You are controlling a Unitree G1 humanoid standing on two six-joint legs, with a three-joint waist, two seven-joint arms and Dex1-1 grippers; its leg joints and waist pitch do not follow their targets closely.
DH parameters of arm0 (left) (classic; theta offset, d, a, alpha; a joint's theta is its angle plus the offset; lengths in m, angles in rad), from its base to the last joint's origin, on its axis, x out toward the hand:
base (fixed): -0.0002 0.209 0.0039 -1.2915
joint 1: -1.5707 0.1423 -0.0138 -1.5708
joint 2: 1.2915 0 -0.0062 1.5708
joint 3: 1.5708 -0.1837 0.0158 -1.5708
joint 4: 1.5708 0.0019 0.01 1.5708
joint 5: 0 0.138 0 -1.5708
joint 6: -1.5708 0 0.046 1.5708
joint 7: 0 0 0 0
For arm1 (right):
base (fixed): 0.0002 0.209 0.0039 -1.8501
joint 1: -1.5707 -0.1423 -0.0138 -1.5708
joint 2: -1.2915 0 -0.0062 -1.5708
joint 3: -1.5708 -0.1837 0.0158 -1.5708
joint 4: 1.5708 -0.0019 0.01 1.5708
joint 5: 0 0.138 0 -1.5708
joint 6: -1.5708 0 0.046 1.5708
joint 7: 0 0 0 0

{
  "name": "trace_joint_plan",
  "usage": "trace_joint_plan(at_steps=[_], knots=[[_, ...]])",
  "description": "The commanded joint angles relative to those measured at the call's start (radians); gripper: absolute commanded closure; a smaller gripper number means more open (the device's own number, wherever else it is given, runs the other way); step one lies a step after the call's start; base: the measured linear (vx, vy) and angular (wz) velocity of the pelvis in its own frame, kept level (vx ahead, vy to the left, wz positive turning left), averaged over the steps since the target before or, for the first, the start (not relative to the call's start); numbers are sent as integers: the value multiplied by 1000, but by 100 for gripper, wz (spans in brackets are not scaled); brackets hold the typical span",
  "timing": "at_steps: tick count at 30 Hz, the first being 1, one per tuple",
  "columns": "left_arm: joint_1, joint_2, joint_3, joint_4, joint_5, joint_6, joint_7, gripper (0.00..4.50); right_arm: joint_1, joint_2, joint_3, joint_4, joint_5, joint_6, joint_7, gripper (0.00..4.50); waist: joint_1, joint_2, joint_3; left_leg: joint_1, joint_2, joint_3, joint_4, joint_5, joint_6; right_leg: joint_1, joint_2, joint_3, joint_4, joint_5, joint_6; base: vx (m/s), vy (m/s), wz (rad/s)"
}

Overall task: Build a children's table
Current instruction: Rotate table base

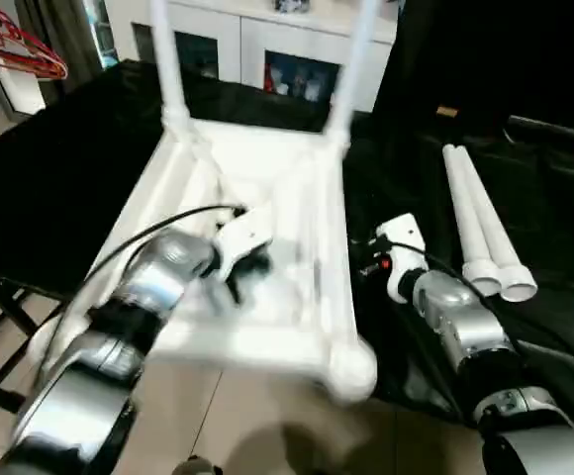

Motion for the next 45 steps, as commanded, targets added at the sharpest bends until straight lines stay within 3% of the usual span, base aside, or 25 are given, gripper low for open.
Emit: trace_joint_plan(at_steps=[1,2,3,5,11,15,17,18,19,22,23,24,25,28,29,31,34,36,38,40,41,42,43,44,45], knots=[[-51,-9,11,84,28,-69,112,450,9,-17,-27,-36,9,2,-11,445,3,16,-77,11,39,-25,-70,-212,-1,52,-65,57,-78,-221,-157,0,0,0],[-65,-11,9,112,36,-87,139,450,10,-20,-32,-44,8,2,-13,445,6,22,-80,14,40,-26,-68,-202,0,54,-66,58,-71,-191,-166,0,0,0],[-65,-11,9,112,36,-87,139,450,10,-20,-32,-44,8,2,-13,445,4,16,-82,10,41,-26,-67,-187,6,57,-65,57,-67,-158,-175,0,0,0],[-103,-13,15,201,57,-166,237,450,20,-28,-46,-82,10,8,-24,445,5,25,-83,12,38,-24,-64,-166,18,55,-62,57,-63,-108,-193,0,0,0],[-122,-27,88,232,-9,-263,262,450,50,-46,-56,-172,16,37,-37,445,11,14,-83,11,40,-22,-62,-142,44,63,-68,56,-59,-74,-224,0,0,0],[-71,-32,173,91,-172,-283,61,450,98,-80,-61,-304,35,99,6,445,17,6,-77,14,44,-20,-64,-163,44,60,-73,57,-62,-122,-234,0,0,0],[-42,-26,176,27,-210,-285,-6,450,112,-91,-59,-338,42,117,22,445,21,9,-75,15,48,-20,-66,-174,42,56,-75,58,-63,-139,-235,0,0,0],[8,-19,196,-81,-261,-236,-32,450,134,-105,-67,-386,48,149,19,445,22,19,-74,16,49,-21,-67,-185,32,55,-74,59,-61,-146,-234,0,0,0],[20,-17,201,-107,-269,-226,-23,450,141,-108,-70,-400,48,160,13,445,23,16,-74,14,52,-22,-69,-188,29,58,-76,59,-61,-141,-233,0,0,0],[74,-22,235,-208,-294,-163,39,450,173,-112,-91,-464,52,239,-30,445,20,17,-71,15,52,-22,-72,-214,10,56,-71,60,-64,-173,-214,0,0,0],[141,-55,297,-315,-329,-117,144,450,216,-94,-107,-546,72,277,-59,445,17,15,-71,15,47,-21,-72,-224,5,54,-68,58,-68,-204,-201,0,0,0],[156,-64,313,-337,-337,-109,172,450,226,-88,-109,-564,77,279,-63,445,19,25,-69,13,55,-24,-73,-247,-5,56,-74,61,-71,-214,-194,0,0,0],[165,-70,323,-350,-341,-104,186,450,232,-85,-110,-575,79,279,-66,445,17,19,-70,14,46,-23,-72,-258,1,53,-68,56,-78,-252,-178,0,0,0],[284,-121,424,-465,-360,-48,338,450,298,-10,-103,-666,72,214,-133,445,9,21,-68,10,49,-27,-76,-273,-7,48,-67,55,-83,-294,-149,0,0,0],[331,-131,445,-497,-335,-96,400,450,315,20,-100,-683,53,194,-177,445,6,21,-68,10,47,-27,-77,-280,-6,46,-66,54,-86,-311,-138,0,0,0],[383,-131,444,-526,-283,-180,453,450,328,61,-103,-678,27,164,-243,445,-2,26,-67,13,45,-30,-80,-302,-15,41,-60,54,-95,-345,-104,0,0,0],[420,-152,444,-583,-279,-147,483,450,337,102,-112,-658,29,172,-293,445,-7,27,-65,15,45,-30,-83,-327,-25,36,-58,56,-99,-369,-87,0,0,0],[425,-160,432,-617,-271,-122,502,450,342,118,-115,-660,41,191,-308,445,-2,33,-65,25,47,-29,-83,-345,-29,28,-55,58,-98,-353,-85,0,0,0],[419,-173,432,-632,-270,-97,522,450,346,132,-118,-668,47,205,-316,445,-2,32,-63,18,47,-32,-87,-350,-34,33,-56,57,-96,-338,-85,0,0,0],[393,-190,445,-629,-298,-45,543,450,345,145,-115,-674,46,219,-327,445,-18,51,-63,34,75,-57,-99,-396,-82,32,-16,35,-91,-237,-77,0,0,0],[385,-194,448,-624,-313,-11,544,450,343,151,-115,-675,49,225,-332,445,-24,78,-61,121,156,-31,-102,-401,-137,-42,27,21,-97,-222,-81,0,0,0],[385,-194,448,-622,-315,-12,541,450,342,151,-115,-674,49,224,-332,445,-20,81,-64,105,206,-41,-133,-362,-130,-34,25,9,-51,-146,-85,-9,-41,-33],[384,-195,445,-617,-328,-24,519,450,342,154,-116,-672,47,221,-340,445,-12,82,-71,95,244,-36,-149,-321,-106,-32,17,5,6,-70,-77,-9,-41,-33],[382,-187,435,-619,-309,-21,521,450,340,153,-118,-669,46,217,-344,445,-2,74,-77,98,245,10,-142,-283,-25,-45,-3,10,38,-11,-84,15,-81,-53],[379,-180,422,-621,-292,-26,516,450,340,152,-120,-667,45,213,-345,445,-7,42,-83,97,96,89,-19,-318,20,-65,-6,55,-45,-7,-113,30,-128,-53]])
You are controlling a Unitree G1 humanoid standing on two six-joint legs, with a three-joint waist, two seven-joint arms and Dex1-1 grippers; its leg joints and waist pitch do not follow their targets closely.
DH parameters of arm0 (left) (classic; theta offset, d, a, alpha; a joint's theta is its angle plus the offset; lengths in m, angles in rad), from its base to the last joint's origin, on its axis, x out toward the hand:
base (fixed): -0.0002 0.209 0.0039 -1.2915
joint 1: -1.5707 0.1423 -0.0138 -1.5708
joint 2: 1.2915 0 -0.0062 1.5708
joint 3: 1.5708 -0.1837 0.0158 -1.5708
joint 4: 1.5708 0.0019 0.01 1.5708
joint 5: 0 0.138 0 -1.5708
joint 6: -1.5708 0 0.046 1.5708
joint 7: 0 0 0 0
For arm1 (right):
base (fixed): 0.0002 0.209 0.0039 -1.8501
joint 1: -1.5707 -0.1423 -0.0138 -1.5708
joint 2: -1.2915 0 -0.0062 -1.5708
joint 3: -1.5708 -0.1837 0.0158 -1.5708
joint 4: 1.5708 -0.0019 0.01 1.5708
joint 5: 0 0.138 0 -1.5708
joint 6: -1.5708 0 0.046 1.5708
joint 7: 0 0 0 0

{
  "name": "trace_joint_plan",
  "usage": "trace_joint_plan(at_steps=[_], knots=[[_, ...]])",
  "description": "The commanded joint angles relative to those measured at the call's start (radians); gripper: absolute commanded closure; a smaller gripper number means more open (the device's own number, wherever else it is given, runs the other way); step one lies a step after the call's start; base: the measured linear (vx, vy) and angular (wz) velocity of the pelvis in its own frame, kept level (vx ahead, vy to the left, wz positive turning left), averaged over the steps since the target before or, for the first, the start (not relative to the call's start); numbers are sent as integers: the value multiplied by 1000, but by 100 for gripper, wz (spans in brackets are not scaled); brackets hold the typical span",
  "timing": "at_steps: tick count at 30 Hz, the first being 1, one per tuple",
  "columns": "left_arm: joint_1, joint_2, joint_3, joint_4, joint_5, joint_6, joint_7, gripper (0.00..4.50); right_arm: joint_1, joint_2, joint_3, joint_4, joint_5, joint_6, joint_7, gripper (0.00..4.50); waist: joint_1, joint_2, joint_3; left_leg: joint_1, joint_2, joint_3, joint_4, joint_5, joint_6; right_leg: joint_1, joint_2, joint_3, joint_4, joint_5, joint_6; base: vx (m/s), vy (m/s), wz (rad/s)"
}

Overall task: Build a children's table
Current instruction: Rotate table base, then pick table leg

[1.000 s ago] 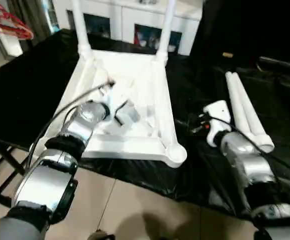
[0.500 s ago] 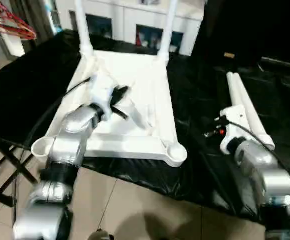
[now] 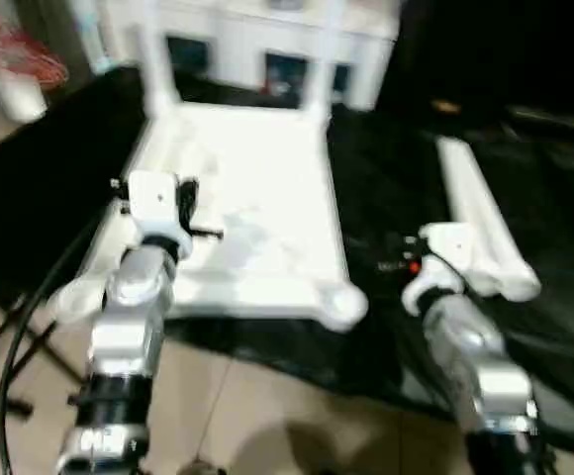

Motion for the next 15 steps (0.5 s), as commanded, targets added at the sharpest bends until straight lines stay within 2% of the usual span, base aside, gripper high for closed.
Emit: trace_joint_plan(at_steps=[1,2,3,4,5,6,7,8,9,10,11,12,13,14,15], knots=[[-12,-2,-49,-18,43,38,-1,450,5,-21,-31,1,3,-2,-21,445,31,-57,-93,-34,-132,-23,103,-388,59,83,-85,195,-118,-210,13,30,-128,-53],[-11,1,-56,-25,54,47,2,450,5,-20,-35,4,5,-3,-23,445,48,-54,-85,-70,-123,-67,115,-341,61,107,-128,242,-117,-320,86,54,-103,-67],[-10,3,-61,-33,63,56,6,450,2,-20,-40,8,8,-1,-26,445,56,-52,-87,-93,-140,-111,137,-281,68,120,-137,305,-111,-382,188,30,-48,-75],[-4,-1,-60,-45,58,54,6,450,-2,-24,-38,11,-1,-2,-31,445,53,-58,-85,-100,-156,-132,154,-258,76,122,-137,332,-111,-365,192,30,-48,-75],[6,1,-65,-62,57,64,3,450,-8,-27,-37,15,-4,-4,-28,445,35,-70,-73,-124,-138,-206,134,-111,98,156,-193,256,-69,-175,134,3,-8,-61],[13,2,-68,-71,59,68,6,450,-12,-28,-37,17,-2,2,-24,445,25,-25,-69,-82,-119,-239,129,-48,80,93,-223,236,-111,-96,0,-19,39,-36],[38,9,-70,-84,53,63,-2,450,-23,-36,-26,19,-4,17,-6,445,3,3,-64,-69,-119,-242,91,-13,66,87,-178,176,-135,-171,-118,-19,39,-36],[46,12,-71,-88,50,59,-6,450,-25,-40,-22,19,-4,21,1,445,-7,13,-58,-66,-118,-235,54,9,72,86,-141,135,-151,-249,-133,-40,94,-30],[63,17,-68,-88,55,66,0,450,-23,-48,-9,13,-4,28,17,445,-31,51,-44,-69,-67,-242,-40,-86,96,87,-50,59,-137,-380,-85,-32,152,-31],[75,20,-68,-92,56,64,-1,450,-21,-54,-1,7,-6,39,23,445,-74,70,-60,-34,21,-289,-84,-275,124,91,-30,29,-70,-269,-50,-32,152,-31],[84,24,-68,-99,55,63,-7,450,-21,-58,5,2,-7,52,27,445,-80,76,-60,-21,27,-292,-94,-340,139,92,-36,25,-45,-183,-60,-8,138,-11],[85,24,-68,-99,55,63,-7,450,-21,-58,5,2,-7,52,27,445,-85,76,-60,-10,24,-289,-95,-367,151,79,-38,23,-34,-119,-73,-13,71,3],[97,26,-71,-118,52,76,-16,450,-20,-57,5,-7,4,71,30,445,-91,48,-56,-18,-18,-255,-79,-355,145,83,-73,42,-73,-63,-120,-13,71,3],[104,21,-67,-131,40,85,-19,450,-21,-57,5,-13,13,82,38,445,-86,42,-54,-31,-30,-240,-76,-366,120,96,-96,49,-90,-111,-141,0,0,0],[109,14,-63,-144,25,95,-23,450,-23,-60,10,-17,20,86,52,445,-75,29,-50,-33,-51,-208,-61,-398,67,94,-124,60,-120,-289,-149,0,0,0]])
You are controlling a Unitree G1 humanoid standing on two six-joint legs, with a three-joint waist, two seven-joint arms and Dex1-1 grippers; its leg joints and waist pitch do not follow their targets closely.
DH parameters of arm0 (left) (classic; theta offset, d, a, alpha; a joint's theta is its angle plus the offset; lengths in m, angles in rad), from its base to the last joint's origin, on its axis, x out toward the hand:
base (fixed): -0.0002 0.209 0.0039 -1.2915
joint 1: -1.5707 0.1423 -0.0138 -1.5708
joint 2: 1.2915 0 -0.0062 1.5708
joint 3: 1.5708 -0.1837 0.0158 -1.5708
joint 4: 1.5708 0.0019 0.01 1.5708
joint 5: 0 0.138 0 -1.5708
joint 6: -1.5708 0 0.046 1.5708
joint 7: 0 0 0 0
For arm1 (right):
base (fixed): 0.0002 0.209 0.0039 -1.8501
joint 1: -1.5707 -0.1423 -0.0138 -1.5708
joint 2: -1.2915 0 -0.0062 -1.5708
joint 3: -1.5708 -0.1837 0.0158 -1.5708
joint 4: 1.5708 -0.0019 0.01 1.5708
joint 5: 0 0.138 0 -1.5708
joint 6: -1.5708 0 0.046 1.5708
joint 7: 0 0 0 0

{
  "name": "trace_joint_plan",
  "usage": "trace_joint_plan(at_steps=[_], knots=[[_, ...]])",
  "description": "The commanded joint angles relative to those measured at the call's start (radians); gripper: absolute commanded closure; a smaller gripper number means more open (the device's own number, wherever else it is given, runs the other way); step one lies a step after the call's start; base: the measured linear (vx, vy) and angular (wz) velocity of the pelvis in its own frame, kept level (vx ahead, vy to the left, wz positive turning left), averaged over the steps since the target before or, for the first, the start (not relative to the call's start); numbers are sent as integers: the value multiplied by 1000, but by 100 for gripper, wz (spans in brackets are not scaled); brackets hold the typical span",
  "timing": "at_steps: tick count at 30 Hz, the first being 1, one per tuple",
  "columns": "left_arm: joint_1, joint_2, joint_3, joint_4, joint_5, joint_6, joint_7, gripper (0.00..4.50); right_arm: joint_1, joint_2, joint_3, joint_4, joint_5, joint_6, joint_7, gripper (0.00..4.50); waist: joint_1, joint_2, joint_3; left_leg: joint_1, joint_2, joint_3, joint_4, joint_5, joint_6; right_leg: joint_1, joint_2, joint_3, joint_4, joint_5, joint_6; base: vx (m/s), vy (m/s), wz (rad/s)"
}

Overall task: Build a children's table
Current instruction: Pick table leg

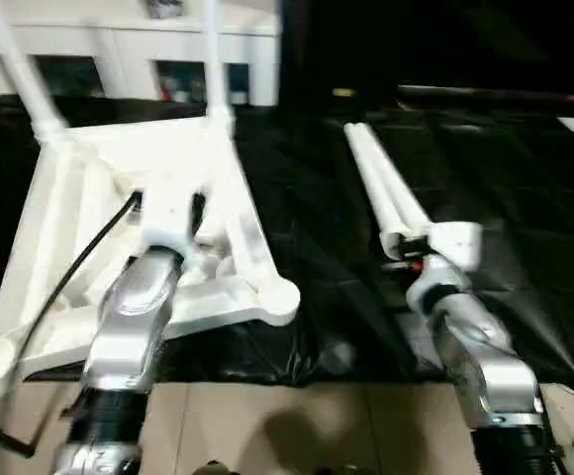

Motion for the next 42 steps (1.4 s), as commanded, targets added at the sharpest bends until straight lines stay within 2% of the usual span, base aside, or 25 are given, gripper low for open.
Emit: trace_joint_plan(at_steps=[1,5,8,9,14,16,17,19,23,24,26,27,29,30,31,32,33,34,35,36,37,38,39,40,42], knots=[[1,-17,1,-43,-28,32,-14,450,-8,-19,2,-27,16,20,31,445,7,-9,-52,18,85,-20,-111,-320,-12,36,-136,77,-96,-471,-139,0,0,0],[11,-31,-17,-50,-14,35,12,450,-24,-34,25,-4,-6,-19,60,445,21,-24,-55,14,97,2,-124,-219,12,29,-120,69,-103,-528,-84,0,0,0],[35,-32,-28,-79,-26,52,-1,450,-35,-29,19,12,3,-18,56,445,26,-18,-55,15,105,7,-132,-222,6,24,-115,67,-98,-488,-78,0,0,0],[58,-29,-28,-99,-38,63,-18,450,-45,-23,12,20,9,-19,48,445,26,-34,-55,16,106,8,-135,-251,-1,29,-117,66,-94,-504,-74,0,0,0],[119,-11,-9,-125,-59,62,-46,450,-57,-6,-6,40,23,-32,32,445,21,-31,-41,66,104,7,-150,-506,-18,35,-104,45,-119,-718,-31,10,0,0],[122,-13,-1,-128,-68,72,-44,450,-58,-3,-6,47,25,-38,36,445,14,-25,-29,119,100,12,-150,-608,-13,36,-91,20,-146,-757,-32,67,2,2],[122,-15,4,-131,-77,81,-46,417,-59,2,-9,50,33,-38,40,419,11,-24,-30,126,102,12,-154,-624,-15,41,-90,15,-145,-737,-35,76,8,1],[118,-14,8,-134,-89,100,-53,409,-63,12,-14,50,51,-38,50,411,4,-22,-28,118,113,4,-177,-636,-22,73,-92,17,-128,-655,-53,91,13,-5],[89,-17,21,-118,-88,111,-30,369,-78,14,-14,49,58,-41,53,372,21,-26,-53,80,85,37,-165,-342,38,129,-109,52,-122,-535,-154,119,5,-2],[89,-14,15,-119,-86,115,-34,366,-76,13,-17,50,60,-40,52,369,31,-28,-65,63,74,46,-153,-194,67,153,-107,56,-110,-433,-187,136,0,3],[93,-9,6,-123,-78,117,-38,364,-74,12,-19,61,59,-47,51,367,37,-24,-81,69,63,43,-137,36,135,153,-81,44,-63,-158,-239,147,2,3],[93,-8,7,-123,-78,116,-38,346,-75,11,-18,64,56,-50,49,340,36,-23,-86,76,63,38,-133,103,163,148,-73,38,-48,-81,-246,171,11,3],[97,-7,8,-129,-79,120,-39,333,-73,8,-15,64,54,-50,52,330,24,-20,-99,144,69,2,-111,334,280,92,-43,18,5,98,-231,188,8,6],[99,-3,10,-133,-80,125,-39,323,-71,6,-15,59,56,-46,54,320,-4,-17,-102,244,121,-66,-91,498,382,-22,-38,10,48,48,-159,174,-20,10],[97,-2,14,-132,-83,122,-39,320,-71,4,-15,53,57,-41,53,309,-11,-24,-99,284,156,-112,-76,621,461,-90,-73,36,70,-42,-65,174,-20,10],[97,-5,23,-131,-88,113,-33,313,-70,2,-15,47,56,-38,52,296,-13,-37,-94,255,126,-96,-64,626,452,-79,-91,61,53,-2,-61,87,-32,-6],[94,-3,26,-129,-88,120,-32,301,-69,-1,-15,40,59,-30,52,287,15,-93,-100,68,-41,-6,-13,481,357,104,-92,136,40,305,-74,67,-14,7],[91,-2,27,-127,-87,125,-32,289,-69,-2,-15,36,61,-25,53,282,47,-89,-79,14,-44,-4,15,300,314,141,-149,192,-2,420,-153,67,-14,7],[88,8,21,-123,-81,122,-42,283,-70,-7,-12,27,53,-15,46,275,72,-84,-90,-45,16,-26,48,140,175,189,-208,248,32,860,-288,70,17,27],[88,12,20,-121,-80,114,-46,281,-72,-7,-15,19,51,-4,38,265,85,-83,-90,-58,29,-23,-6,163,58,198,-124,204,78,1211,-298,0,0,0],[89,16,19,-122,-80,115,-50,278,-73,-8,-17,15,50,4,34,253,85,-49,-94,-36,25,-2,-52,327,5,172,-30,149,106,1235,-218,0,0,0],[89,16,19,-122,-80,115,-50,269,-73,-8,-17,15,50,4,34,243,78,-24,-94,-14,38,-5,-51,444,14,134,-9,124,119,1145,-171,-120,8,0],[93,22,16,-125,-79,114,-57,256,-74,-9,-17,13,46,10,28,238,71,2,-99,30,83,-26,-30,590,40,67,-3,102,112,818,-126,-67,-16,2],[101,38,17,-137,-88,120,-76,245,-82,-9,-15,18,38,27,9,231,66,-10,-97,63,113,-37,-32,625,36,33,-31,106,83,539,-126,-67,-16,2],[102,51,15,-139,-85,117,-87,239,-86,-4,-15,22,34,35,-5,209,76,-21,-80,38,86,-6,-59,439,-7,62,-50,118,42,357,-132,-45,0,1]])
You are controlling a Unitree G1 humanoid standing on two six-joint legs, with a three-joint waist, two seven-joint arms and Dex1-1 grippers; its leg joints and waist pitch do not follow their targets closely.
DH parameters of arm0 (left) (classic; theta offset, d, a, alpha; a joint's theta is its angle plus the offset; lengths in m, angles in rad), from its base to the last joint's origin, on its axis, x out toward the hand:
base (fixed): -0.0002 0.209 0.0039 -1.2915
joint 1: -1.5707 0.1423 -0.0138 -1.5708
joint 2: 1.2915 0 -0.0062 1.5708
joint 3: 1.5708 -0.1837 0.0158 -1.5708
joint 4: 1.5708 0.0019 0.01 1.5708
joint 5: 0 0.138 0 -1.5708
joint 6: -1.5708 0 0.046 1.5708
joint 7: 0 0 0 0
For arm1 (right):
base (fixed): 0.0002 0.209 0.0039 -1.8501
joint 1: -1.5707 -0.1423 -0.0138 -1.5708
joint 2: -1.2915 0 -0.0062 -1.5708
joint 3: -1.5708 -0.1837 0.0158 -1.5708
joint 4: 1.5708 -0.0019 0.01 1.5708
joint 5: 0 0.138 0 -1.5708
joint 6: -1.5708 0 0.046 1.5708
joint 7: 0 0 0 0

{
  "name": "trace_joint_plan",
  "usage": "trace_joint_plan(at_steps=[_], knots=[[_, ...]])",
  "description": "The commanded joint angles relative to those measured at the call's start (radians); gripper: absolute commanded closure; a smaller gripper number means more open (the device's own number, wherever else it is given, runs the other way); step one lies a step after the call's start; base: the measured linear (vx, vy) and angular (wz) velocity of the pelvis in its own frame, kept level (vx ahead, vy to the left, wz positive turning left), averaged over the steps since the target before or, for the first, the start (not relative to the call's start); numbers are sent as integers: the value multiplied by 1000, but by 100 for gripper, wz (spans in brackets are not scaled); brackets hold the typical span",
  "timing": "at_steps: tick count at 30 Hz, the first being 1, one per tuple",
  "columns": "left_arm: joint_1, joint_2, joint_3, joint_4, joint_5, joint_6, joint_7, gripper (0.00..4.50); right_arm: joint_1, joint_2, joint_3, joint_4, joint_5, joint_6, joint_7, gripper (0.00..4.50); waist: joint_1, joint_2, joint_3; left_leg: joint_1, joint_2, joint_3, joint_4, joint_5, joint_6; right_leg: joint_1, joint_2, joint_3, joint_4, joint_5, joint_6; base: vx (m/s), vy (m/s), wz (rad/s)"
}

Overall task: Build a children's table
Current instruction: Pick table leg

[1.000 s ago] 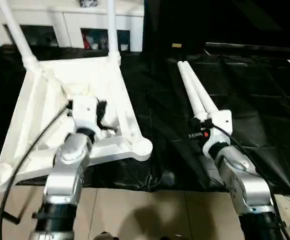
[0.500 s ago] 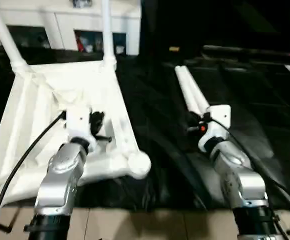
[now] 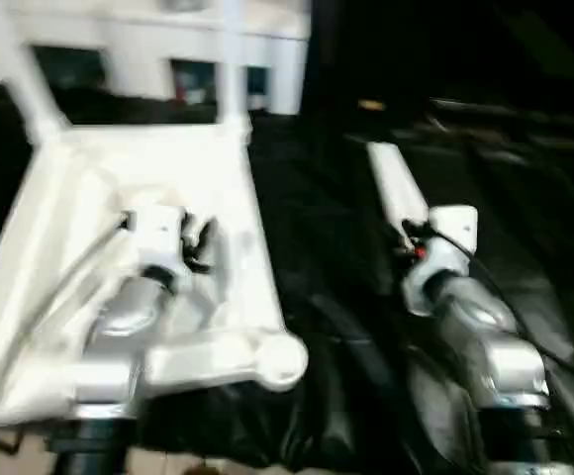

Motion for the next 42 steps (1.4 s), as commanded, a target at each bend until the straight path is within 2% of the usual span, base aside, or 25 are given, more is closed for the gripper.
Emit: trace_joint_plan(at_steps=[1,2,3,4,5,7,8,10,12,15,16,17,18,19,20,22,23,24,25,27,30,31,33,35,42], knots=[[-6,2,-13,-22,-6,4,-26,235,2,-14,-25,-9,-14,25,-27,200,5,20,-58,45,46,15,-89,229,-9,40,-87,35,-67,372,-173,-91,0,1],[-6,2,-13,-22,-6,4,-26,224,2,-14,-25,-9,-14,25,-27,193,3,16,-51,43,48,18,-102,126,-29,44,-90,38,-75,304,-173,-111,-5,7],[-7,3,-10,-22,-11,6,-33,211,1,-14,-25,-10,-17,31,-35,186,6,15,-44,51,52,27,-121,-35,-59,41,-94,39,-90,166,-169,-111,-13,9],[-11,8,-10,-23,-15,11,-40,201,-1,-13,-28,-11,-19,36,-43,176,4,13,-40,57,54,32,-134,-127,-68,38,-97,38,-102,40,-161,-111,-13,9],[-17,15,-11,-24,-22,12,-51,198,-6,-13,-31,-13,-24,47,-55,165,2,13,-37,58,55,35,-141,-162,-68,36,-98,38,-108,-22,-156,-113,-9,6],[-36,37,-17,-27,-37,21,-83,191,-28,-20,-40,-4,-31,63,-72,149,0,17,-27,61,57,36,-155,-257,-75,22,-104,42,-131,-229,-125,-108,-7,2],[-40,41,-18,-27,-39,22,-87,179,-34,-22,-41,-1,-33,66,-76,142,-2,13,-26,62,54,34,-157,-284,-78,19,-107,43,-138,-308,-108,-93,-7,0],[-49,46,-15,-24,-44,26,-94,158,-51,-30,-44,17,-34,66,-81,117,-5,11,-29,55,52,33,-158,-259,-76,20,-108,42,-140,-329,-92,-76,-6,-3],[-61,47,-10,-15,-50,31,-100,156,-79,-50,-39,58,-43,75,-81,111,-6,13,-31,55,53,35,-156,-240,-73,15,-108,41,-140,-311,-88,-28,-2,-3],[-69,49,-17,-8,-48,38,-112,124,-141,-82,-29,138,-61,87,-72,81,-10,11,-39,45,50,39,-151,-168,-63,20,-104,40,-128,-196,-109,0,0,0],[-74,53,-26,-9,-44,44,-116,124,-177,-94,-38,180,-70,99,-84,81,-14,4,-46,41,48,41,-147,-116,-57,25,-100,37,-120,-109,-124,0,0,0],[-75,56,-32,-11,-42,47,-118,116,-192,-98,-45,196,-73,105,-95,68,-13,8,-51,40,46,42,-145,-87,-56,28,-99,35,-113,-60,-132,0,0,0],[-76,61,-41,-17,-40,49,-125,116,-213,-98,-70,215,-60,118,-109,63,-11,1,-60,37,44,48,-135,-15,-40,28,-93,35,-101,85,-140,0,0,0],[-78,63,-46,-26,-48,57,-134,107,-232,-104,-86,229,-47,123,-106,53,-12,0,-62,27,39,48,-131,46,-19,34,-87,32,-90,208,-150,0,0,0],[-79,65,-49,-34,-59,63,-147,107,-244,-112,-93,237,-43,126,-102,53,-11,3,-64,27,38,50,-129,60,-12,33,-86,31,-86,245,-154,0,0,0],[-78,77,-64,-67,-98,80,-204,90,-283,-139,-107,272,-40,146,-100,42,-8,-4,-70,25,38,55,-119,120,21,32,-82,28,-76,361,-173,0,0,0],[-76,88,-74,-85,-115,87,-238,90,-304,-155,-109,296,-45,163,-104,42,-9,-7,-67,22,36,56,-120,119,24,31,-80,27,-76,359,-179,0,0,0],[-75,103,-87,-103,-131,92,-278,90,-325,-167,-114,323,-47,176,-109,42,-7,-3,-64,23,38,58,-122,91,24,29,-82,26,-80,322,-186,0,0,0],[-75,133,-113,-130,-159,115,-349,90,-362,-186,-124,373,-45,210,-112,42,-9,-9,-62,23,41,59,-124,69,22,30,-85,26,-82,286,-189,0,0,0],[-84,166,-141,-149,-183,152,-418,90,-403,-198,-127,435,-38,235,-94,42,-10,-8,-58,26,40,61,-127,40,17,25,-85,26,-86,212,-192,0,0,0],[-98,209,-184,-184,-233,233,-506,90,-451,-210,-116,514,-52,281,-88,42,-12,-18,-56,27,43,66,-127,36,9,24,-87,28,-87,175,-193,0,0,0],[-100,221,-197,-192,-238,248,-525,90,-462,-212,-114,536,-57,290,-91,42,-10,-13,-56,28,43,67,-128,39,6,22,-88,28,-89,163,-194,0,0,0],[-101,247,-228,-200,-229,261,-553,90,-487,-220,-89,590,-78,324,-95,42,-13,-18,-55,28,45,68,-129,34,-5,24,-87,29,-90,161,-192,0,0,0],[-101,258,-238,-204,-231,270,-564,90,-501,-227,-71,622,-94,352,-105,42,-17,-17,-53,27,44,67,-131,23,-20,24,-88,28,-92,131,-188,0,0,0],[-103,268,-244,-217,-240,299,-568,90,-520,-211,-108,702,-58,363,-82,42,-19,-11,-54,28,46,68,-131,-11,-43,23,-89,30,-94,119,-183,0,0,0]])
